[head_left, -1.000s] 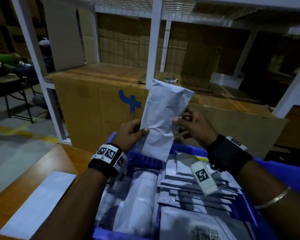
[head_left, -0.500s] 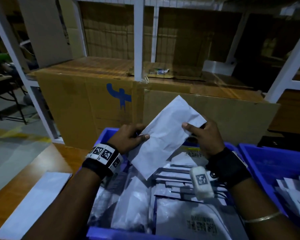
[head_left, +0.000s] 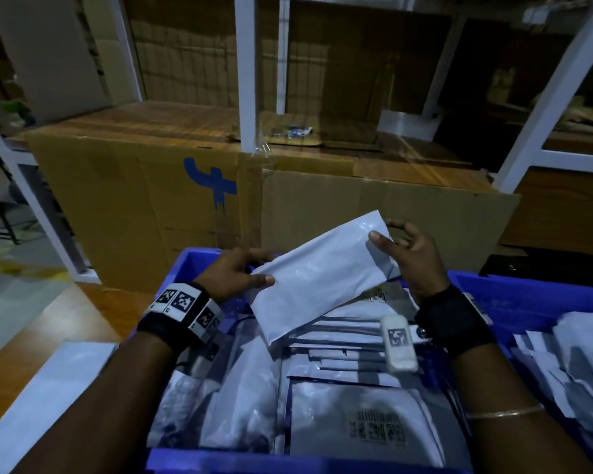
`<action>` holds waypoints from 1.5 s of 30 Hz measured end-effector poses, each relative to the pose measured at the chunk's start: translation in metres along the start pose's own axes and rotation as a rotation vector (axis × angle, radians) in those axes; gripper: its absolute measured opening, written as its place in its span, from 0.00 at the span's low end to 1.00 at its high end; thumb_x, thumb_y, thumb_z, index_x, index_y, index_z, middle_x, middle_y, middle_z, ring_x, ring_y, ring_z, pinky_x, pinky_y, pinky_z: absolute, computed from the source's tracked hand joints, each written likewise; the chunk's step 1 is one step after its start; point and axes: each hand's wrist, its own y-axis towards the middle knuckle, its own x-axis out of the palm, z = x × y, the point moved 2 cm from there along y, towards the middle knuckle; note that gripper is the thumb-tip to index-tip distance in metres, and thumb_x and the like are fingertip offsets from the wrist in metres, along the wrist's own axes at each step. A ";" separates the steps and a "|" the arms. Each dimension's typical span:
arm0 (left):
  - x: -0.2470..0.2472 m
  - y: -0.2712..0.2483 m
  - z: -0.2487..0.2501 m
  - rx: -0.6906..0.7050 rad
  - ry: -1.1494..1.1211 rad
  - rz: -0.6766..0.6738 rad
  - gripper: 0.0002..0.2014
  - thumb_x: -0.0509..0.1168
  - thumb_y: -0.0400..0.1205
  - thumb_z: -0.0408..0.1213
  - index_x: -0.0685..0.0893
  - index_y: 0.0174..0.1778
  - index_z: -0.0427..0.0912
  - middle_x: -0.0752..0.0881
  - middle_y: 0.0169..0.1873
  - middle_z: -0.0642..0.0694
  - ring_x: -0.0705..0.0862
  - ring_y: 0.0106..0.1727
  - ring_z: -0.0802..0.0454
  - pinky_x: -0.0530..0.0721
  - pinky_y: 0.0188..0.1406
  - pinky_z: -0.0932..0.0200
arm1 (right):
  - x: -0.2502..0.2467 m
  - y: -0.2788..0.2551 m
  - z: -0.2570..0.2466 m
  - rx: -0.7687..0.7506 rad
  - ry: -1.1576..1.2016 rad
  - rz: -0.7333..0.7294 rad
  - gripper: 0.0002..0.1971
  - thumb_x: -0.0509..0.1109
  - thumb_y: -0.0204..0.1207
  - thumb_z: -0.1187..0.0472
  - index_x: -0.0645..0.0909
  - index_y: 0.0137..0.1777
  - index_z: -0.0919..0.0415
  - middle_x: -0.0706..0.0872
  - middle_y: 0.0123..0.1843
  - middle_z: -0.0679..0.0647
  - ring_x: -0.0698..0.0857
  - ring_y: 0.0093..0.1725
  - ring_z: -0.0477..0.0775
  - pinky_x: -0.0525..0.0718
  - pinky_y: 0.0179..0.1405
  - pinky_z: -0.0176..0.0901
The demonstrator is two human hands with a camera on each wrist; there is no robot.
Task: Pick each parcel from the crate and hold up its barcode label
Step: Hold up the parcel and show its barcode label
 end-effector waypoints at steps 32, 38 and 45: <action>0.060 0.013 0.012 0.007 0.521 -0.199 0.40 0.57 0.62 0.79 0.79 0.68 0.66 0.79 0.67 0.61 0.75 0.69 0.55 0.76 0.68 0.49 | -0.066 0.015 0.041 0.125 -1.007 0.031 0.05 0.76 0.65 0.59 0.82 0.31 0.54 0.88 0.38 0.53 0.86 0.47 0.57 0.78 0.44 0.40; 0.062 0.012 0.017 -0.050 0.513 -0.171 0.42 0.53 0.62 0.77 0.78 0.70 0.63 0.78 0.70 0.62 0.76 0.71 0.57 0.77 0.69 0.49 | -0.071 0.014 0.024 0.147 -1.127 0.050 0.11 0.76 0.58 0.43 0.85 0.40 0.42 0.90 0.47 0.48 0.86 0.53 0.55 0.84 0.53 0.44; 0.061 0.011 0.025 -0.079 0.526 -0.162 0.23 0.65 0.78 0.61 0.78 0.70 0.62 0.80 0.69 0.59 0.79 0.68 0.54 0.78 0.66 0.51 | -0.032 -0.008 -0.012 -0.087 -1.206 -0.441 0.14 0.81 0.66 0.44 0.90 0.49 0.46 0.89 0.55 0.46 0.84 0.56 0.47 0.81 0.57 0.44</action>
